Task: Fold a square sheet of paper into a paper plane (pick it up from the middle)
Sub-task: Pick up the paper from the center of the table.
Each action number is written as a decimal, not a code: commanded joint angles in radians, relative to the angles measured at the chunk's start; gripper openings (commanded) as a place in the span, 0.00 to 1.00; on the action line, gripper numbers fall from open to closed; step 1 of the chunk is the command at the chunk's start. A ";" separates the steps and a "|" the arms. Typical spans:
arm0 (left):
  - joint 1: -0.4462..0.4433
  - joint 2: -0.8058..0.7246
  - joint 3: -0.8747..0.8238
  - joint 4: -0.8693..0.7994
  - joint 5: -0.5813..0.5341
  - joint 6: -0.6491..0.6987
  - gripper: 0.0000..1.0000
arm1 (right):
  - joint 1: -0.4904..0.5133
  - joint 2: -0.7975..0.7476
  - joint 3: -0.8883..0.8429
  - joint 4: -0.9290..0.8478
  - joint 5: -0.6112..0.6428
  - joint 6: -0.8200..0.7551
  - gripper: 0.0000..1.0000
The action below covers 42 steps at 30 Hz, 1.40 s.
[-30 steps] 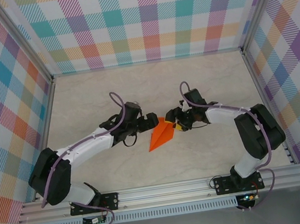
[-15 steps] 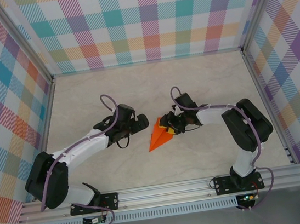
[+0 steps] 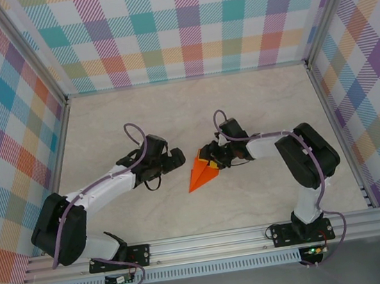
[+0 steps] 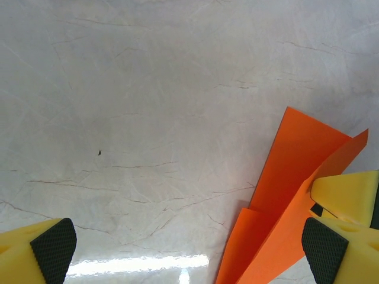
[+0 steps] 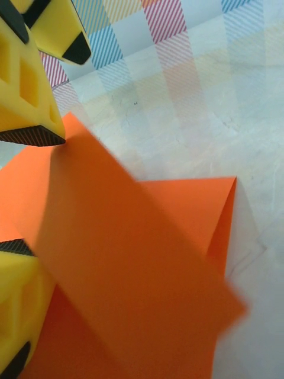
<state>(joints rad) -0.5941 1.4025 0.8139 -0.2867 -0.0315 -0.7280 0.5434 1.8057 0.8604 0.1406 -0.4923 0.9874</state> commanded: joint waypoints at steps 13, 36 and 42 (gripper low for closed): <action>0.053 -0.019 -0.024 0.037 0.115 -0.088 1.00 | 0.023 0.001 -0.053 0.157 -0.028 -0.039 0.36; 0.163 -0.081 -0.029 0.168 0.459 -0.126 1.00 | -0.065 -0.190 -0.037 0.269 -0.138 0.024 0.06; 0.163 -0.079 -0.039 0.344 0.604 -0.199 1.00 | -0.115 -0.258 0.035 0.183 -0.261 0.087 0.06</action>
<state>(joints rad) -0.4385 1.3399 0.7872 -0.0677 0.4545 -0.8772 0.4393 1.5837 0.8452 0.3534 -0.6491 1.0279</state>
